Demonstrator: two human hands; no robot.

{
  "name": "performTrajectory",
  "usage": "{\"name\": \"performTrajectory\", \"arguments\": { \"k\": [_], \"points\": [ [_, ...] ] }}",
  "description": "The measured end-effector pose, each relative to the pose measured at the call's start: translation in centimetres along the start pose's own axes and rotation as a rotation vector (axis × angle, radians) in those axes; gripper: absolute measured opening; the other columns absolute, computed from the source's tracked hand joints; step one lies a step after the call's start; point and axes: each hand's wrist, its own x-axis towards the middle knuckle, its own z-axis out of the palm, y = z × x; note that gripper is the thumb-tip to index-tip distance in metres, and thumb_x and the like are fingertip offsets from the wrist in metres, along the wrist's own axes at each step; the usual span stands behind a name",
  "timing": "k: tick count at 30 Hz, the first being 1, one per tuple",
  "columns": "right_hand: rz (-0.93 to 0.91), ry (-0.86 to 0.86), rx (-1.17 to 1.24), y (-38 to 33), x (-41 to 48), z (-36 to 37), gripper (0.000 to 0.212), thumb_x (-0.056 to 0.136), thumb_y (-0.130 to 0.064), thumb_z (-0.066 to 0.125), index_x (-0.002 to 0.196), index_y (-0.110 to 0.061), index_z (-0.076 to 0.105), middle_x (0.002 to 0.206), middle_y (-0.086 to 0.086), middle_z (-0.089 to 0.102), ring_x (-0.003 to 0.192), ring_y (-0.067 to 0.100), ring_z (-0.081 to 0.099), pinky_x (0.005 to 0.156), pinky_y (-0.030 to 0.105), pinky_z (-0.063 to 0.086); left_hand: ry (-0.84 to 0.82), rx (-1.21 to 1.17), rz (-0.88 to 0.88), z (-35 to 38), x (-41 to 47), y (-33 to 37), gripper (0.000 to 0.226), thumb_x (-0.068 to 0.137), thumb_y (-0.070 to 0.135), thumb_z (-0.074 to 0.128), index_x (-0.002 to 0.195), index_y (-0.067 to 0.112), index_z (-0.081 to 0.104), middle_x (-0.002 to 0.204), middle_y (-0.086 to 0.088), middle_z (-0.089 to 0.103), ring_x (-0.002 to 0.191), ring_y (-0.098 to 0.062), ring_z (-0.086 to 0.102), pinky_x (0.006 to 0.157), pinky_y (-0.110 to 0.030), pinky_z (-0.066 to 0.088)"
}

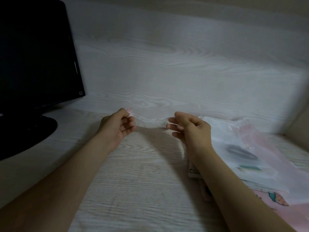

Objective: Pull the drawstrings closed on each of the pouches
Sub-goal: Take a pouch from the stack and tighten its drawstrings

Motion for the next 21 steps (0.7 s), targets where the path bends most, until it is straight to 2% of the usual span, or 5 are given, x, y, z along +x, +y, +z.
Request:
{"name": "performTrajectory", "arguments": {
  "k": [3,7,11,16,21],
  "points": [
    [-0.019,-0.024,-0.019,0.2,0.2,0.0,0.017,0.097,-0.005,0.067,0.112,-0.006,0.073,0.096,0.012,0.080,0.086,0.029,0.079,0.068,0.034,0.062,0.062,0.049,0.054,-0.2,0.3,-0.1,0.015,0.094,0.007,0.060,0.099,0.005,0.074,0.075,-0.005,0.067,0.057,-0.012,0.060,0.057,-0.027,0.059],
    [-0.094,0.001,-0.180,1.0,0.4,0.3,0.018,0.106,-0.011,0.054,0.117,-0.008,0.068,0.098,0.007,0.080,0.076,0.029,0.079,0.057,0.035,0.061,0.173,0.177,0.161,-0.3,1.0,-0.4,0.024,0.094,0.001,0.053,0.084,0.009,0.073,0.068,-0.005,0.057,0.052,-0.013,0.048,0.056,-0.028,0.057],
    [-0.202,-0.007,-0.518,2.0,0.6,0.3,0.019,0.109,-0.015,0.050,0.115,-0.012,0.067,0.099,0.002,0.078,0.067,0.017,0.077,0.057,0.044,0.064,0.299,0.422,0.332,-1.3,2.3,-1.2,0.023,0.101,0.005,0.051,0.097,0.016,0.070,0.086,-0.009,0.068,0.068,-0.019,0.062,0.059,-0.033,0.058],
    [-0.131,-0.014,-0.331,1.4,0.4,0.3,0.004,0.096,-0.008,0.072,0.098,-0.005,0.072,0.081,0.010,0.079,0.071,0.024,0.079,0.056,0.036,0.062,0.378,0.457,0.415,-1.8,2.8,-1.5,0.028,0.099,0.005,0.050,0.092,0.027,0.066,0.098,-0.014,0.074,0.068,-0.020,0.070,0.065,-0.038,0.063],
    [-0.063,-0.027,-0.138,1.1,0.3,0.4,0.012,0.094,0.000,0.073,0.105,-0.001,0.068,0.087,0.019,0.078,0.080,0.029,0.079,0.061,0.035,0.062,0.369,0.455,0.403,-1.6,2.7,-1.6,0.024,0.104,0.008,0.051,0.095,0.025,0.065,0.093,-0.009,0.073,0.063,-0.016,0.067,0.057,-0.030,0.056]
  ]
}}
